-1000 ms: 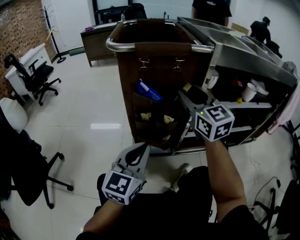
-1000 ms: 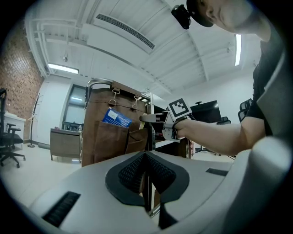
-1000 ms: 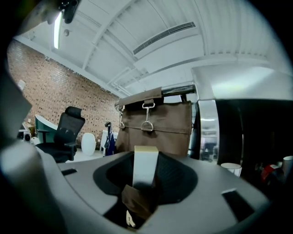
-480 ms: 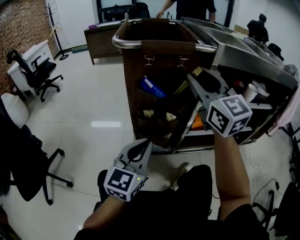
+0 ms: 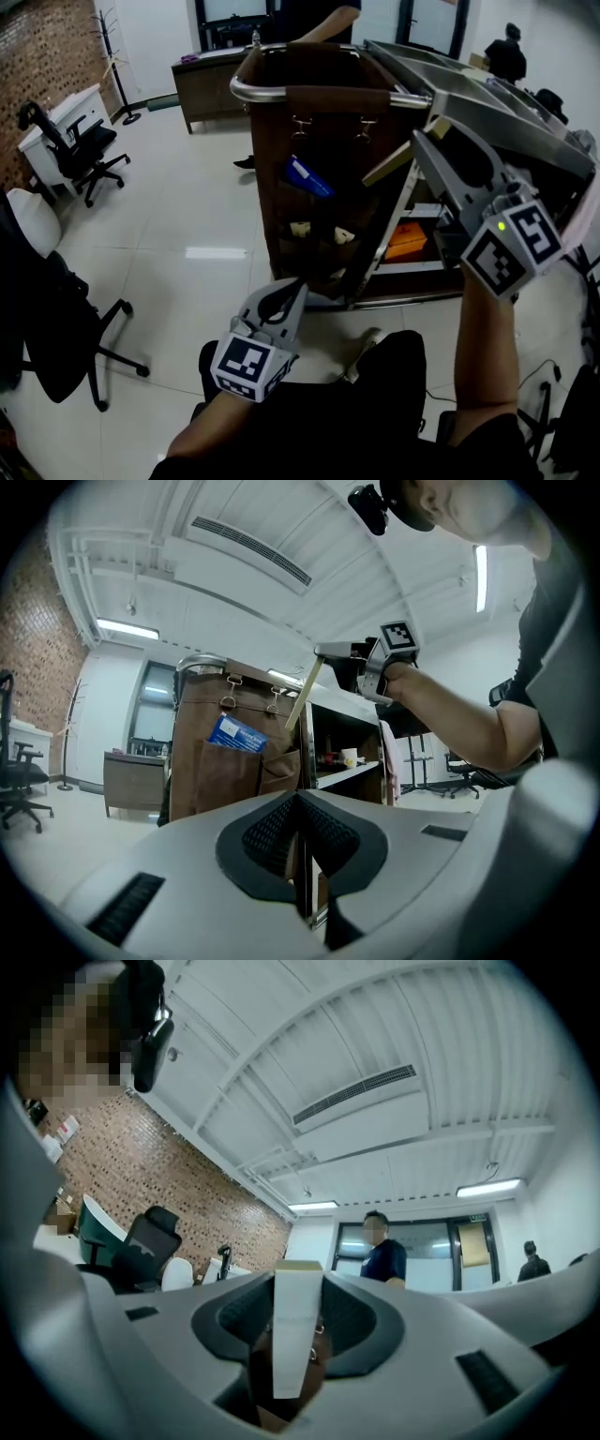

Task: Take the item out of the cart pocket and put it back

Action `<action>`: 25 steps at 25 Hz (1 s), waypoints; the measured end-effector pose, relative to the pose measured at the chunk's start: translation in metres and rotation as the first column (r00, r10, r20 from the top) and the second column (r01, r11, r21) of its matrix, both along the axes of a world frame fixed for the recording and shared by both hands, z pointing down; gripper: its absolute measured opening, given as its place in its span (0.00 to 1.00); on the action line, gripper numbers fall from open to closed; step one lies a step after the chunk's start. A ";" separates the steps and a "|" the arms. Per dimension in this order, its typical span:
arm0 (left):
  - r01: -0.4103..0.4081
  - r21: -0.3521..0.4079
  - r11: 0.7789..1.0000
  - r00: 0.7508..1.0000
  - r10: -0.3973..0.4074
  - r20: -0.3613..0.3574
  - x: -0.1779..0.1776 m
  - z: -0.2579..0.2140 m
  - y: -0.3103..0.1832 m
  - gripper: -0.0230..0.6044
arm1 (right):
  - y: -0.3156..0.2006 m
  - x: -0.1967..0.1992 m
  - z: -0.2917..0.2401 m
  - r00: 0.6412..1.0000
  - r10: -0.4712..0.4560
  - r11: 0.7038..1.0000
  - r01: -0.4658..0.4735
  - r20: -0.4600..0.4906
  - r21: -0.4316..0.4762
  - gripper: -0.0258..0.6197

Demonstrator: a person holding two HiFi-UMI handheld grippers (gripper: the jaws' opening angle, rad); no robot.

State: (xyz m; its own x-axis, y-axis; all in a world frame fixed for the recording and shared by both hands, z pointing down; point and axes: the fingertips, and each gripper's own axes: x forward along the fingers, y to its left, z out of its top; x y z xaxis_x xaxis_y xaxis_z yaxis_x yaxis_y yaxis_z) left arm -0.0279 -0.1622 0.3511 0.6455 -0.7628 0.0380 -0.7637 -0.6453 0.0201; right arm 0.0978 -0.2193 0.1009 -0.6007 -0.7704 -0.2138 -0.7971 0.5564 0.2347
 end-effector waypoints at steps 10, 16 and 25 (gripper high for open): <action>-0.004 0.004 1.000 1.000 0.004 -0.006 -0.002 -0.005 0.007 0.04 | 0.084 0.014 0.035 0.997 -0.057 0.998 0.058 0.044 -0.022 0.31; 0.002 -0.002 1.000 1.000 -0.002 -0.004 -0.006 -0.004 0.013 0.04 | 0.095 -0.001 0.105 0.997 -0.057 0.992 0.061 0.044 -0.108 0.30; -0.018 0.022 1.000 1.000 0.018 0.002 0.001 -0.002 0.024 0.04 | 0.092 -0.029 0.234 0.995 -0.078 0.920 0.098 0.067 -0.380 0.30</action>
State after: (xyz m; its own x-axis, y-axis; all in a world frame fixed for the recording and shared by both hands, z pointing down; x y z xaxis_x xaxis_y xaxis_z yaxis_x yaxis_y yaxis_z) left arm -0.0267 -0.1386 0.3495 0.6593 -0.7515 0.0223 -0.7518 -0.6594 0.0046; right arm 0.0687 -0.1271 0.3353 -0.6660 -0.7439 0.0554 -0.7459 0.6643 -0.0488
